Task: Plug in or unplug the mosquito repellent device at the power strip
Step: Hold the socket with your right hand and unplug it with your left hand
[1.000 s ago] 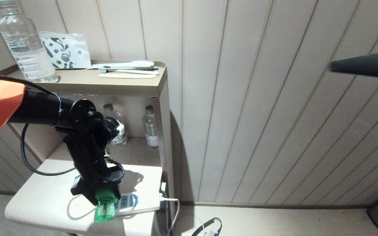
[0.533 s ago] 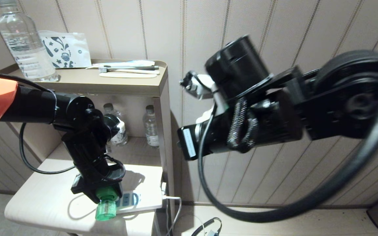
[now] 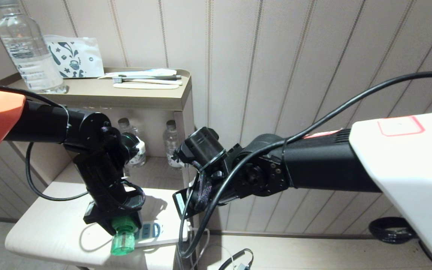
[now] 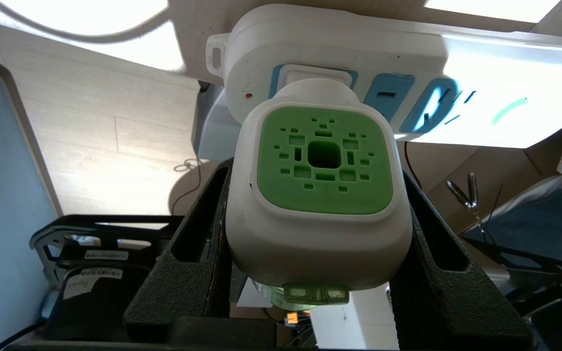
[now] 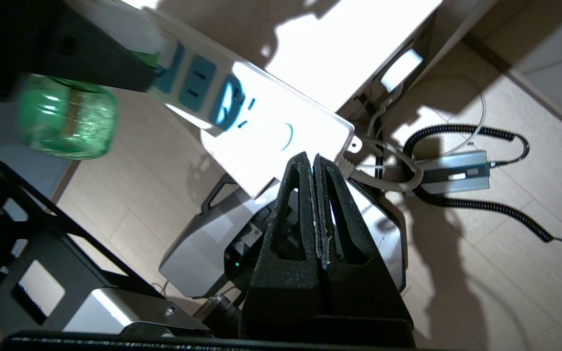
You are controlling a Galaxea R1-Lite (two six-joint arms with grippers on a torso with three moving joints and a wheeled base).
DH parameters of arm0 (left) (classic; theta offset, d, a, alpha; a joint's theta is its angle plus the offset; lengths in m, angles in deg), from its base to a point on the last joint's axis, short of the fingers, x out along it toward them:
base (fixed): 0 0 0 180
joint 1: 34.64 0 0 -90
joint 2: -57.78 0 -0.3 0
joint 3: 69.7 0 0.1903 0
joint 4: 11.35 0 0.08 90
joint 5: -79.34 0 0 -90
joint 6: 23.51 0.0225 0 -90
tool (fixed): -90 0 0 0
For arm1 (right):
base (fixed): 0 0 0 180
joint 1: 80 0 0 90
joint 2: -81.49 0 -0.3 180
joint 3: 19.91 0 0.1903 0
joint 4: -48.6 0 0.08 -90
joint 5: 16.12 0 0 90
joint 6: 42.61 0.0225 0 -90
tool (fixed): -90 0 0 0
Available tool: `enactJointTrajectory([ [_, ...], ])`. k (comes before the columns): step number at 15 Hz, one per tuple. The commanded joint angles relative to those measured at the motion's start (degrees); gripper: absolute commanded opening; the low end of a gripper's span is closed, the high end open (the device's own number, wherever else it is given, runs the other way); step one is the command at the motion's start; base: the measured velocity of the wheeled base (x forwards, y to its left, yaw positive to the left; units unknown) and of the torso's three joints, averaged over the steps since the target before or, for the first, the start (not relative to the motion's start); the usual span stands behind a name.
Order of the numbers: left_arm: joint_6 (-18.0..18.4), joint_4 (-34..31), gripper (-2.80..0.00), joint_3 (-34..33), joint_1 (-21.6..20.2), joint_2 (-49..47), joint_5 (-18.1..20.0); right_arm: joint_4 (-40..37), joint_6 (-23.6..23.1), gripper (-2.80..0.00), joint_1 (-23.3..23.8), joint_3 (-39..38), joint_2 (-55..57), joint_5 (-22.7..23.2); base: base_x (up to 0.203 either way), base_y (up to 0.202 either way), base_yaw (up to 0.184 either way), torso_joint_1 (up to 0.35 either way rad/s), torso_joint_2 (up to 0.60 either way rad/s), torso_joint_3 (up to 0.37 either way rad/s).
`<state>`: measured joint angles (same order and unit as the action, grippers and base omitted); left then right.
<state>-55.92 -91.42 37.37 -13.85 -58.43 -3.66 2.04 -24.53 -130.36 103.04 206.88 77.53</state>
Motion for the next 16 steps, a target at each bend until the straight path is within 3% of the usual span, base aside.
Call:
enactJointTrajectory([
  [1, -0.2, -0.34, -2.8, 0.06, 0.05, -0.15, 0.04, -0.11, 0.11, -2.8, -0.09, 0.09, 3.61, 0.05, 0.0, 0.0, 0.0, 0.0, 0.0, 0.0],
  [16, -0.2, -0.17, -2.8, 0.5, 0.22, -2.09, 0.56, 2.72, -0.24, -2.8, -2.63, 2.43, 7.98, -0.04, 0.0, 0.0, 0.0, 0.0, 0.0, 0.0],
])
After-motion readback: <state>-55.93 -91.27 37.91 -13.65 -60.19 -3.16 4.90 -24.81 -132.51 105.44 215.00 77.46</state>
